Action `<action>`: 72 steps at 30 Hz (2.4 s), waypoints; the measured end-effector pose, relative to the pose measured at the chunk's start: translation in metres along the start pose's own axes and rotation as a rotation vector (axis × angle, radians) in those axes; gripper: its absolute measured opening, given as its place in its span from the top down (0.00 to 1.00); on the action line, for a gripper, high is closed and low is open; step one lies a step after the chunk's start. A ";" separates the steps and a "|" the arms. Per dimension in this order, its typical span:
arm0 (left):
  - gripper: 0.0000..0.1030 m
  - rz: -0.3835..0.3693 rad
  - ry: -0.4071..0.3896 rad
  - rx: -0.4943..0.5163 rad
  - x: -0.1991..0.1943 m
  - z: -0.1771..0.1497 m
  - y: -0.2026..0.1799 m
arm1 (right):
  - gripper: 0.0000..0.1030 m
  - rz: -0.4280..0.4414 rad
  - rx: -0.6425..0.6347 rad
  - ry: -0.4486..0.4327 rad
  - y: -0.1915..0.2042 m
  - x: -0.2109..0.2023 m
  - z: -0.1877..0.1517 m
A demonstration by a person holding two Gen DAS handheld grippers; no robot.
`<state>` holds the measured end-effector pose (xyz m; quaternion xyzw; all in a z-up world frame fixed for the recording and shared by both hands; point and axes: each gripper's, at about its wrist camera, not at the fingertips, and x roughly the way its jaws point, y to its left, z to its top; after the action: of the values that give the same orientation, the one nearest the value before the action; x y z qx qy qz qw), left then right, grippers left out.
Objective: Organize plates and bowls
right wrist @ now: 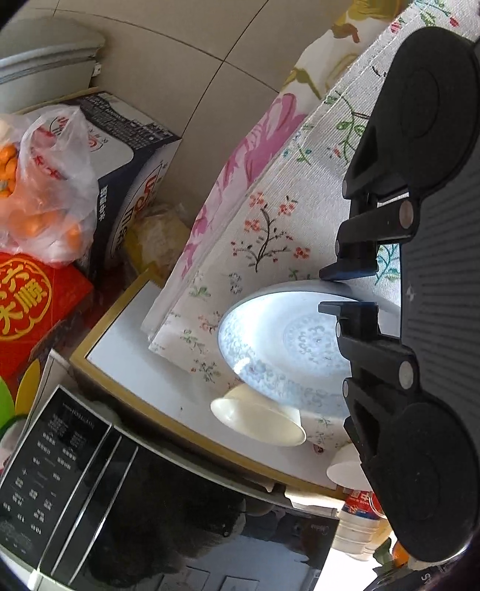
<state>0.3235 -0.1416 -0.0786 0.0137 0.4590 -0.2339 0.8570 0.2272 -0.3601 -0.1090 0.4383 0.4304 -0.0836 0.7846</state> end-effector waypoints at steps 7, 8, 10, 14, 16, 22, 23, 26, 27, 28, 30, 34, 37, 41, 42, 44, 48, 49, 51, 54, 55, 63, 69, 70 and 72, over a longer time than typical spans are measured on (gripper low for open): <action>0.86 0.100 -0.038 0.040 -0.010 0.004 -0.016 | 0.90 -0.053 -0.048 0.066 0.006 0.004 -0.005; 0.79 0.124 -0.039 0.042 -0.010 0.004 -0.013 | 0.90 -0.049 -0.033 0.077 0.001 0.005 -0.006; 0.57 0.151 -0.031 0.061 -0.008 0.004 -0.009 | 0.90 -0.020 0.001 0.080 -0.006 0.003 -0.002; 0.47 0.148 0.001 0.071 0.002 0.006 -0.005 | 0.88 -0.015 0.022 0.064 -0.011 0.004 0.005; 0.50 0.148 0.027 0.067 0.010 0.007 -0.004 | 0.85 -0.003 0.034 0.063 -0.011 0.004 0.003; 0.74 0.084 0.075 -0.005 0.028 0.002 0.005 | 0.71 -0.009 -0.006 0.040 -0.003 0.005 0.000; 0.77 0.073 0.083 -0.013 0.031 0.000 0.006 | 0.71 -0.009 -0.010 0.035 -0.003 0.005 0.000; 0.83 0.077 0.084 -0.009 0.035 -0.004 0.005 | 0.77 -0.012 -0.021 0.019 -0.003 0.006 -0.001; 0.84 0.077 0.076 -0.011 0.035 -0.006 0.005 | 0.80 -0.013 -0.025 0.014 -0.003 0.006 -0.001; 0.85 0.072 0.070 -0.019 0.034 -0.007 0.007 | 0.86 -0.018 -0.030 0.010 -0.002 0.006 -0.001; 0.87 0.059 0.065 -0.037 0.032 -0.007 0.010 | 0.91 -0.045 -0.050 0.000 -0.001 0.006 -0.003; 0.89 0.036 0.065 -0.046 0.026 -0.010 0.012 | 0.91 -0.056 -0.063 -0.006 0.000 0.004 -0.002; 0.89 0.030 0.062 -0.059 0.021 -0.012 0.011 | 0.91 -0.065 -0.082 -0.012 0.002 0.001 0.000; 0.91 0.013 0.065 -0.096 0.014 -0.016 0.012 | 0.91 -0.054 -0.080 -0.008 0.000 -0.005 0.002; 0.91 0.009 0.063 -0.107 0.011 -0.017 0.012 | 0.91 -0.049 -0.080 -0.006 0.000 -0.007 0.002; 0.91 0.005 0.058 -0.121 0.003 -0.018 0.012 | 0.91 -0.039 -0.090 -0.003 0.002 -0.012 0.004; 0.91 0.004 0.045 -0.157 -0.017 -0.023 0.011 | 0.91 -0.025 -0.134 0.008 0.011 -0.026 0.003; 0.92 0.006 0.043 -0.168 -0.024 -0.025 0.011 | 0.91 -0.022 -0.144 0.013 0.014 -0.030 0.002; 0.92 0.007 0.032 -0.189 -0.036 -0.029 0.012 | 0.91 -0.015 -0.163 0.025 0.019 -0.038 0.000; 0.92 0.015 0.025 -0.224 -0.056 -0.038 0.012 | 0.91 0.000 -0.186 0.042 0.026 -0.050 -0.007; 0.92 0.019 0.025 -0.235 -0.063 -0.041 0.012 | 0.91 0.005 -0.193 0.048 0.029 -0.055 -0.009; 0.93 0.064 0.013 -0.293 -0.118 -0.082 0.016 | 0.91 0.021 -0.259 0.110 0.048 -0.081 -0.035; 0.93 0.074 -0.004 -0.332 -0.143 -0.115 0.029 | 0.91 0.007 -0.314 0.162 0.060 -0.086 -0.064; 0.93 0.074 -0.007 -0.335 -0.145 -0.119 0.031 | 0.91 0.005 -0.323 0.164 0.062 -0.086 -0.069; 0.93 0.072 -0.010 -0.341 -0.147 -0.126 0.033 | 0.91 0.000 -0.340 0.168 0.064 -0.086 -0.076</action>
<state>0.1698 -0.0248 -0.0409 -0.1167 0.4870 -0.1219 0.8569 0.1605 -0.2848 -0.0236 0.3050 0.5021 0.0271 0.8088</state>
